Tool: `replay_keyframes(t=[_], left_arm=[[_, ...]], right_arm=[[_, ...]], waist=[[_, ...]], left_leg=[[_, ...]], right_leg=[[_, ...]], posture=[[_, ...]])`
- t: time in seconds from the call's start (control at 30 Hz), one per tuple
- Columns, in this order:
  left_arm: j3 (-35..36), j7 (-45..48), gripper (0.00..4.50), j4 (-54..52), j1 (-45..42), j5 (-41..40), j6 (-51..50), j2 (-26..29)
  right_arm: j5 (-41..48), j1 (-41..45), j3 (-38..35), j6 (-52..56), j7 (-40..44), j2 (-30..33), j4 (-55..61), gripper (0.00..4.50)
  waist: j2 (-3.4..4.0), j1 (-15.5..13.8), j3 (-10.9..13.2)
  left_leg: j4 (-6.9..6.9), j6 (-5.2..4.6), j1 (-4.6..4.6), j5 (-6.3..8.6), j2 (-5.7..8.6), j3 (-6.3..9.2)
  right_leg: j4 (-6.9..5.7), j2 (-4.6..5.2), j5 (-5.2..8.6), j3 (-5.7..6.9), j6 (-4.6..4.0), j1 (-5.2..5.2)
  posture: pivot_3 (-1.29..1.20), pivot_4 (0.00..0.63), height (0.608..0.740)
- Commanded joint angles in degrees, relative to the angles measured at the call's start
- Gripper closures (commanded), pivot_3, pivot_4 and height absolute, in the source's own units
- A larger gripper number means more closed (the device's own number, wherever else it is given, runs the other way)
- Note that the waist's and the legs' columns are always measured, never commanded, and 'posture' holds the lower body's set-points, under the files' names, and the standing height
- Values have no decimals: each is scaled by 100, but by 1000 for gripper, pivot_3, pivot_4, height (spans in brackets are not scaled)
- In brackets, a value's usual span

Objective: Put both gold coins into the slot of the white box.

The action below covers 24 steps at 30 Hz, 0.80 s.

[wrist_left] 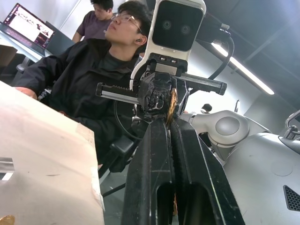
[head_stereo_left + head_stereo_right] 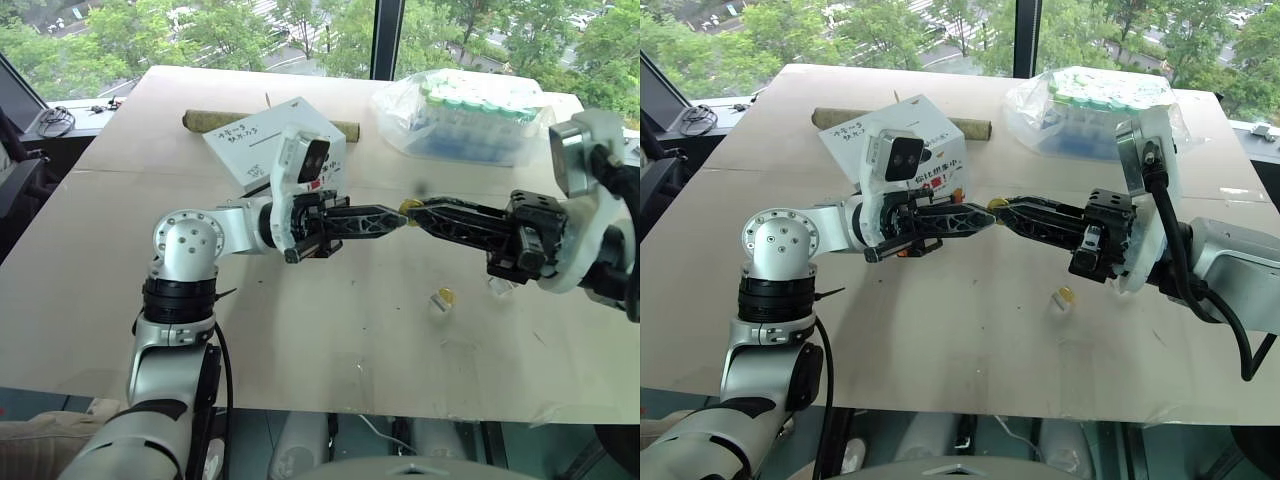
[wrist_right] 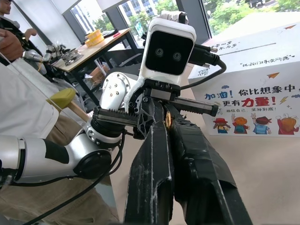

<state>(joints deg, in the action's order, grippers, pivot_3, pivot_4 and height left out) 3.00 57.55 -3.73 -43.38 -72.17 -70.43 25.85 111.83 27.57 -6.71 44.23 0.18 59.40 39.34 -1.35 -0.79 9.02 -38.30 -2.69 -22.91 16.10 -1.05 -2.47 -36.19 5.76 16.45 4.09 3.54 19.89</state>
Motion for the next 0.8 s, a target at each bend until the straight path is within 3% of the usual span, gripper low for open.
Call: replay_keyframes(t=[0.03,0.27,0.37,0.43,0.8], left_arm=[[153,42,4430,-50,-113,-89,35,16],[180,42,4430,-31,-132,-68,88,11],[186,47,4500,-31,-134,-60,114,-1],[201,51,4500,-28,-135,-61,121,-2],[472,-157,4500,-58,-74,-77,193,103]], right_arm=[[117,17,-77,-115,5,25,101,4500],[117,30,-120,-74,0,76,77,4500],[117,-18,-199,-116,242,-33,32,3591],[117,-34,-213,-93,193,48,47,2660],[-158,-420,-768,-84,210,321,133,2660]], waist=[[0,0,0],[0,0,0],[0,0,0],[0,0,0],[-1,-1,1]], left_leg=[[0,0,0,0,0,0],[0,0,0,0,0,0],[0,0,0,0,0,0],[0,0,0,0,0,0],[0,0,-2,0,0,2]], right_leg=[[0,0,0,0,0,0],[0,0,0,0,0,0],[0,0,0,1,0,0],[0,0,0,0,0,0],[1,1,0,4,0,-1]], posture=[[0,150,740],[0,150,740],[0,150,740],[0,150,740],[0,150,740]])
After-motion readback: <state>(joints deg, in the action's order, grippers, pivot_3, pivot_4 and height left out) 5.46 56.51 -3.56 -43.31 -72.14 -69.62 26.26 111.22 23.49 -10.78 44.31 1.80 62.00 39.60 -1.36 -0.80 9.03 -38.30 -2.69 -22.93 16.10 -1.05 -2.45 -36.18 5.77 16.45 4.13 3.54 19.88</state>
